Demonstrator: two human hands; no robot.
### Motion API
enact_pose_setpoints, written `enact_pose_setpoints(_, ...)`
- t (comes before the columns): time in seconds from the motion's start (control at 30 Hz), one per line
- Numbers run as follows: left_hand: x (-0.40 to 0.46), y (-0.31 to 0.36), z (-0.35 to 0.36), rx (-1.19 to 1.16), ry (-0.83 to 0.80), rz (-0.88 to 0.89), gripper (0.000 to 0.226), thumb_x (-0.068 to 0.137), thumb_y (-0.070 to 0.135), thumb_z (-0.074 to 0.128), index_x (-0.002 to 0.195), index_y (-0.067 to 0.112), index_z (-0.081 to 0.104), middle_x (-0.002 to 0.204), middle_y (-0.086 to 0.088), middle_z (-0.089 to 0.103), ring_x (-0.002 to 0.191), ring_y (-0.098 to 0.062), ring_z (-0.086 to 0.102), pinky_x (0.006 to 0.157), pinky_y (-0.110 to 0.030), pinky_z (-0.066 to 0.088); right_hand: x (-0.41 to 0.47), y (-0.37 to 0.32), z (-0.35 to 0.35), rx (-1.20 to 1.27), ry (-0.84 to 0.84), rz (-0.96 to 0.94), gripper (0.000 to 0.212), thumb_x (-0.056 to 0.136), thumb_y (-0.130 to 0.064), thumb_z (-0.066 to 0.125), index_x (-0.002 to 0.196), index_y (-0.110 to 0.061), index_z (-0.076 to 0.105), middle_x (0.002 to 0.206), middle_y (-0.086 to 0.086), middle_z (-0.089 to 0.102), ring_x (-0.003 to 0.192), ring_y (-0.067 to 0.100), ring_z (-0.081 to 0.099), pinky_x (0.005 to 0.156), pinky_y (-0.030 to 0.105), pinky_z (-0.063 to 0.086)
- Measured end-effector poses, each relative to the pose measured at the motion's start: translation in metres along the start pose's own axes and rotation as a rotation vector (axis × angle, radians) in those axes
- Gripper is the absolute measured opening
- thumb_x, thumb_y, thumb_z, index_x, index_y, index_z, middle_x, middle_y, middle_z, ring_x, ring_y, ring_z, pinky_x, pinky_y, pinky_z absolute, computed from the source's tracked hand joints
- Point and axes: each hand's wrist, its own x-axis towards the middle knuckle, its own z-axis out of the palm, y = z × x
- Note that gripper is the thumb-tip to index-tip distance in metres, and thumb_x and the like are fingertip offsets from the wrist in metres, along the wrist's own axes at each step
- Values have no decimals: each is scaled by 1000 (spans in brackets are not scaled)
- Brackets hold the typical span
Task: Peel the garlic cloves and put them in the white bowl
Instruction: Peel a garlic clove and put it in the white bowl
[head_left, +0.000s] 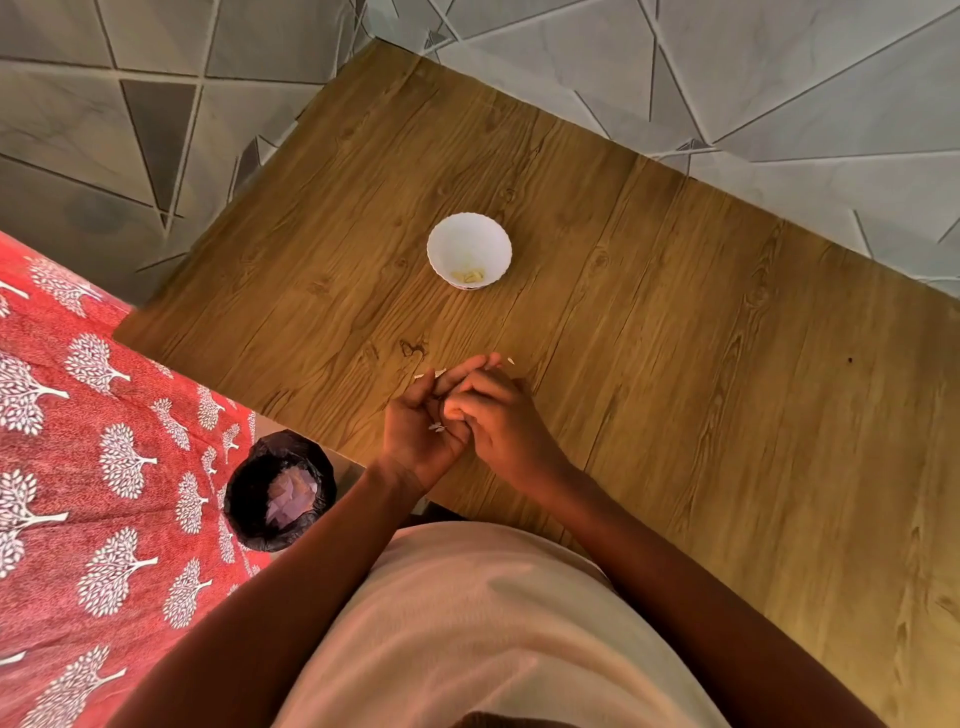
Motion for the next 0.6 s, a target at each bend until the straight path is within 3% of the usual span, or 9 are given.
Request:
enact_pose_setpoints(0.1,4,-2,2,35,-41,-33,61,108,35,26,135,-9,59,155,-23,45,146,-32,42,124,-38,26,-3,0,1,-120,5,-60,20,90,-18,57,92,-13,76,93,3,65,95,26,65,78,51,46)
enact_pose_setpoints(0.2,5,-3,3,33,-55,-45,59,106,34,31,135,-9,59,155,-23,44,147,-33,41,127,-40,21,-4,1,-1,-166,71,-76,8,86,-14,71,86,-16,78,88,0,67,90,24,66,78,45,42)
enact_pose_setpoints(0.3,4,-2,6,12,-82,-46,58,105,34,33,136,-9,56,154,-23,45,145,-32,43,120,-40,37,-3,1,-2,-134,150,-13,4,80,-14,79,79,-18,77,86,-1,67,85,22,66,79,44,44)
enact_pose_setpoints(0.4,4,1,10,-53,-51,-12,57,104,31,35,135,-13,54,147,-27,51,131,-34,59,92,-38,59,-5,7,-12,78,224,125,6,81,-6,79,82,-9,75,87,2,66,84,18,65,73,40,52)
enact_pose_setpoints(0.43,5,3,8,-86,-36,4,57,104,30,34,135,-14,54,147,-29,52,130,-36,60,92,-41,60,-9,10,-16,127,242,173,6,83,-1,78,86,-5,75,88,4,66,83,15,65,72,32,53)
enact_pose_setpoints(0.5,5,9,2,-111,-20,35,57,105,30,33,133,-13,57,148,-28,50,135,-38,54,106,-46,52,-19,17,-21,166,252,262,9,85,6,75,92,0,75,87,8,65,82,3,63,72,15,50)
enact_pose_setpoints(0.6,1,16,-8,-132,1,56,56,105,30,33,131,-12,60,149,-25,51,138,-38,51,112,-44,46,-44,33,-19,275,129,417,13,88,7,71,98,0,76,90,8,65,82,0,71,73,16,55)
